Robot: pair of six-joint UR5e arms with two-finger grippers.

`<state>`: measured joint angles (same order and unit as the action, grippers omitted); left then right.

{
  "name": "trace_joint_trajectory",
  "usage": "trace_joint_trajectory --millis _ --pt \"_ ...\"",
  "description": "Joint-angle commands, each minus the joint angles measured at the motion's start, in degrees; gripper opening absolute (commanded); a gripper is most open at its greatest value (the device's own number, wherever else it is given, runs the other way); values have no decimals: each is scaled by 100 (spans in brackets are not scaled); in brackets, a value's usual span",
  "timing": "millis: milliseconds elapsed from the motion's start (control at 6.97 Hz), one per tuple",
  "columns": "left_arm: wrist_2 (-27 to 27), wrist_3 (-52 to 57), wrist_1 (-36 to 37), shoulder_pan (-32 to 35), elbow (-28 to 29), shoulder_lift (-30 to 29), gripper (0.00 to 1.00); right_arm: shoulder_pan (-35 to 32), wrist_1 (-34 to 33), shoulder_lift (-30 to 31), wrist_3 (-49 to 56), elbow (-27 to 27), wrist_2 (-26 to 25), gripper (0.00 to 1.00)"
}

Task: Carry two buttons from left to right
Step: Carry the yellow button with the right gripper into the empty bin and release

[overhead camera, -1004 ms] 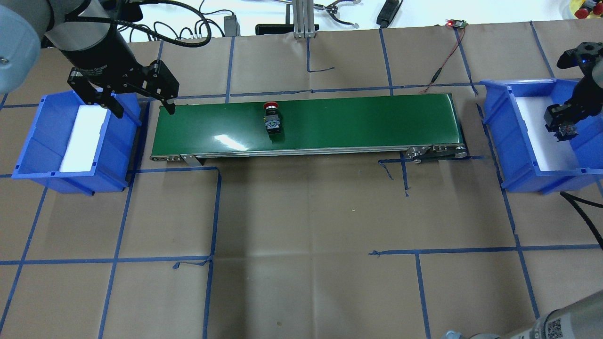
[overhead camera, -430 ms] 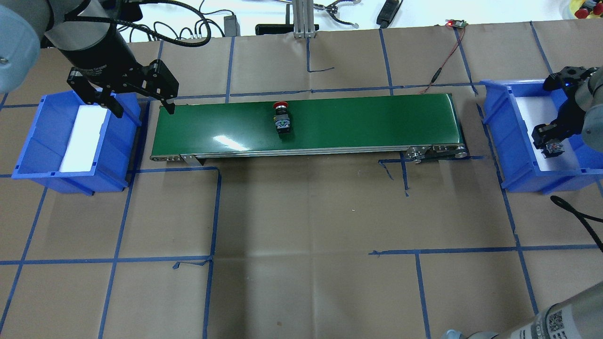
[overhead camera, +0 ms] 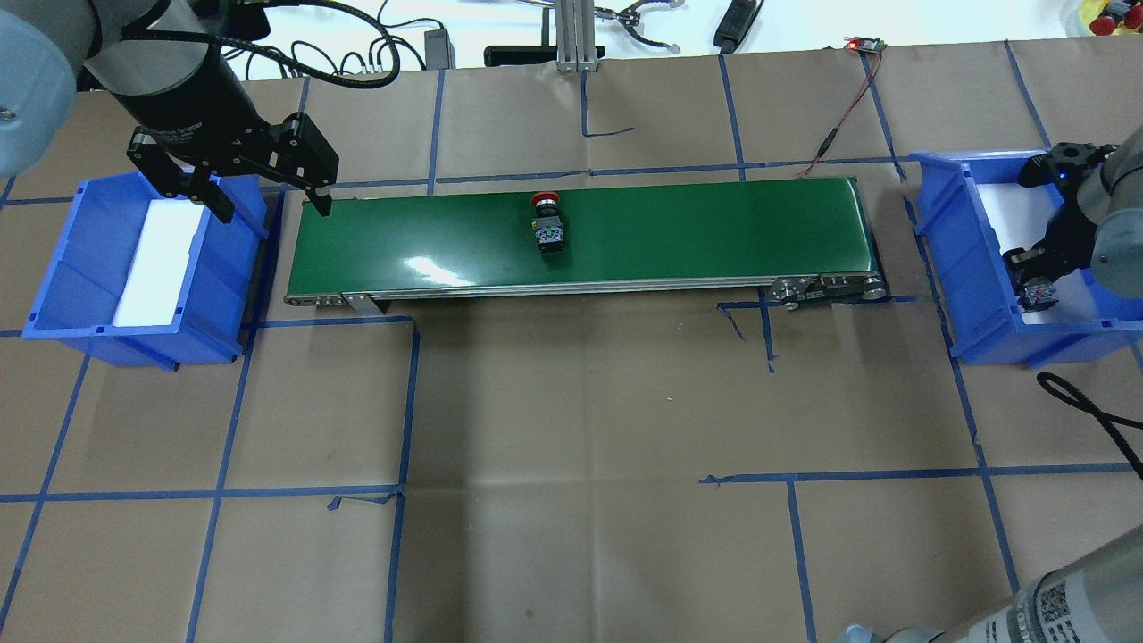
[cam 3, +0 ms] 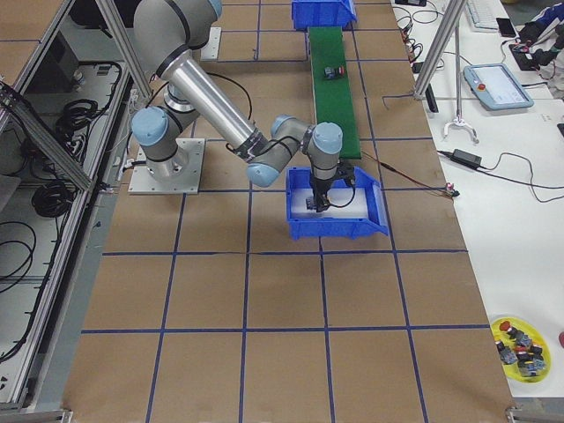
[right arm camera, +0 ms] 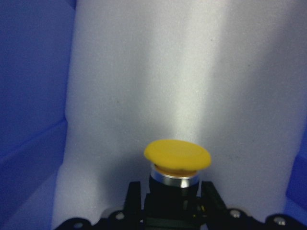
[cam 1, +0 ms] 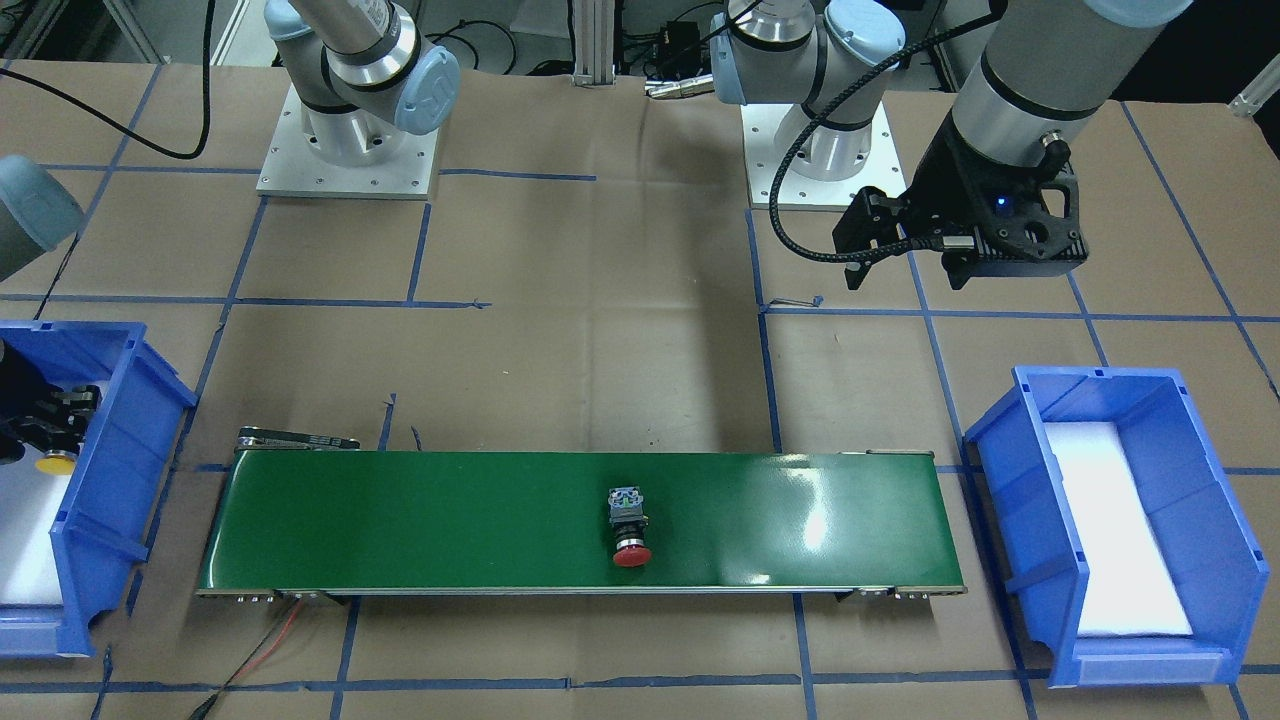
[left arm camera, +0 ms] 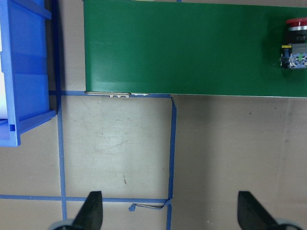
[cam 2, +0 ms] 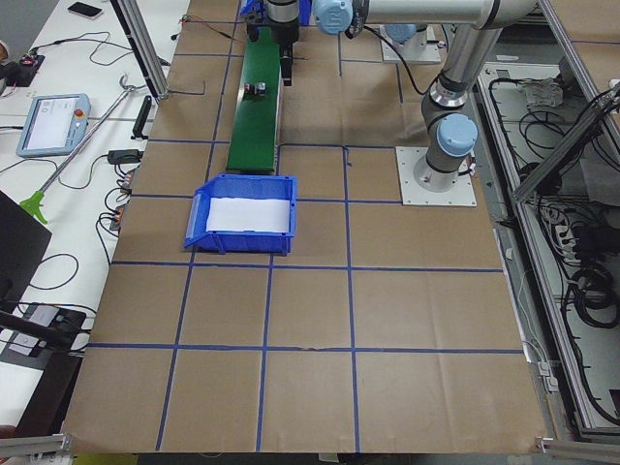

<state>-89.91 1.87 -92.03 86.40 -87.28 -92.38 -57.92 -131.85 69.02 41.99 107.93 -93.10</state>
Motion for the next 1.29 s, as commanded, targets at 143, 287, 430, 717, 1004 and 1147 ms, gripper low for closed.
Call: trace_joint_trajectory --millis 143,287,430,717,1004,1147 --pt "9 -2 18 0 0 0 99 0 63 67 -94 -9 -15 100" --pt "9 -11 18 0 0 0 99 0 72 120 -94 -53 -23 100" --pt "9 -11 18 0 0 0 99 0 80 172 -94 -123 -24 100" --pt "9 -11 18 0 0 0 100 -9 735 584 -155 -447 -32 100" --pt "9 -11 18 0 9 0 100 -140 1893 962 -960 -1270 20 100" --pt "9 -11 18 0 9 0 99 -376 2352 912 -1364 -1701 238 100"
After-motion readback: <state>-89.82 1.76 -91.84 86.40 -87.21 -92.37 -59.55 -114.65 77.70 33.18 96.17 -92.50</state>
